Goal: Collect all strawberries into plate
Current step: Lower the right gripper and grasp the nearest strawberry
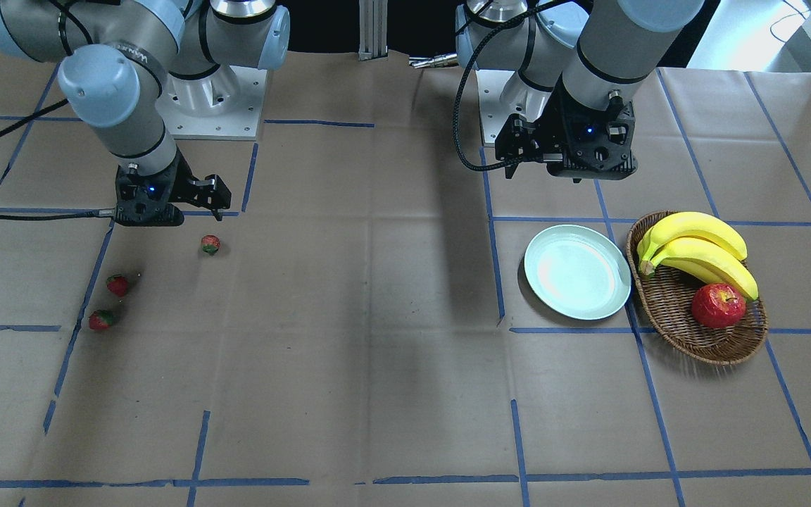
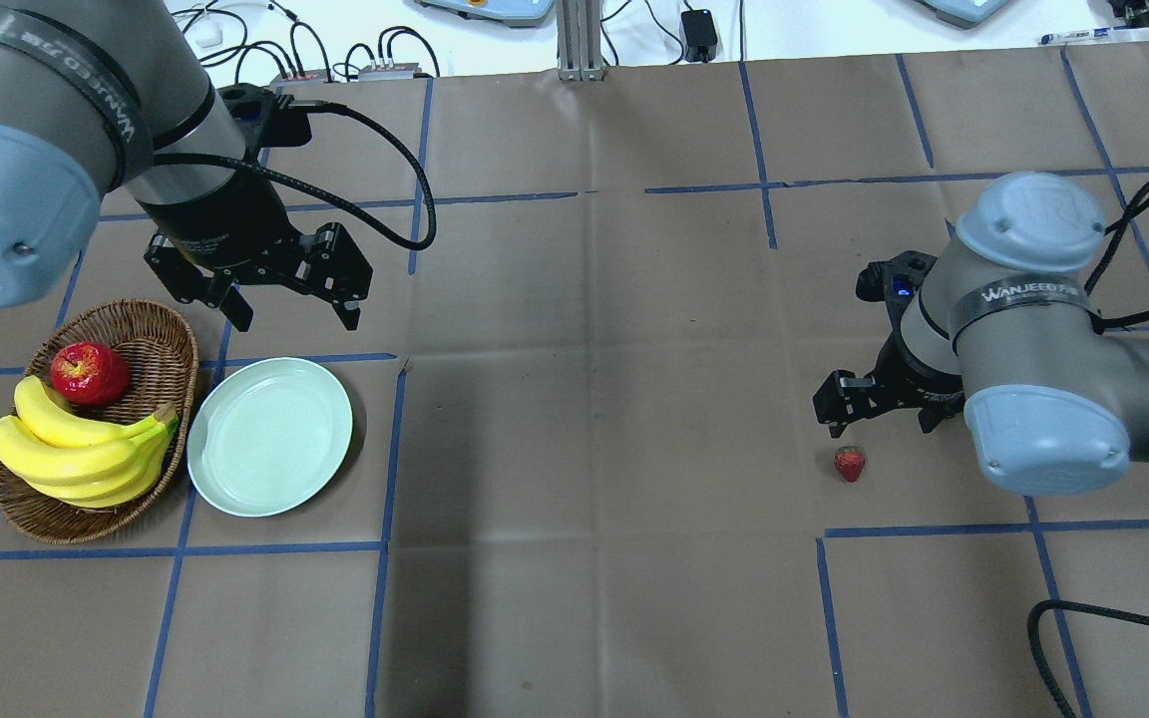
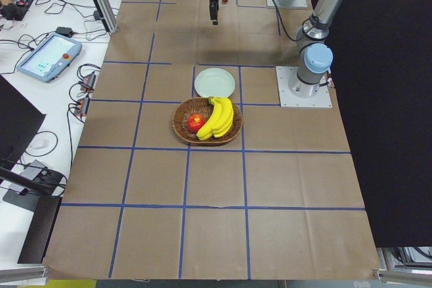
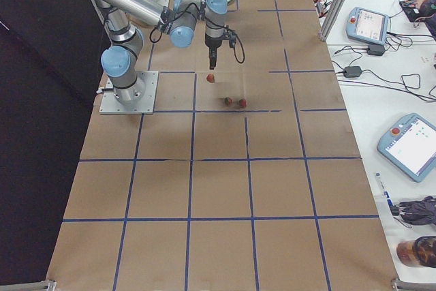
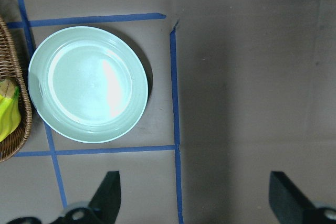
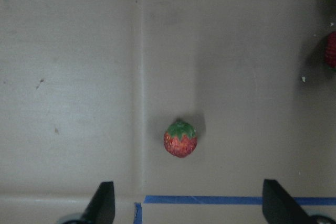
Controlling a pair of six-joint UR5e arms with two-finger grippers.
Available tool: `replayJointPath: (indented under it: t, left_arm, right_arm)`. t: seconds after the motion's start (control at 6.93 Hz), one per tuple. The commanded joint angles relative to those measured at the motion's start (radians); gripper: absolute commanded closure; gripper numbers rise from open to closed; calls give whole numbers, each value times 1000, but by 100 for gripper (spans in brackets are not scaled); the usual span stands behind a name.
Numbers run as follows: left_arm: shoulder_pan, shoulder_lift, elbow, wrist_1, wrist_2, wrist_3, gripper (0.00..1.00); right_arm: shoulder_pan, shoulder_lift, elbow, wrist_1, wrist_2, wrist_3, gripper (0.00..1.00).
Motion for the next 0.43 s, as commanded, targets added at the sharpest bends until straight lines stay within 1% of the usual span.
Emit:
replayJointPath:
  t: [0.0, 0.14, 0.29]
  left_arm:
    - [1, 0, 0, 0, 0, 0, 0]
    - [0, 0, 0, 0, 0, -1, 0]
    - [0, 0, 0, 0, 0, 0, 0]
  right_arm:
    - [0, 95, 80, -169, 2, 1, 0]
    - [0, 135, 95, -216, 2, 5, 0]
    - [0, 169, 95, -236, 2, 14, 0]
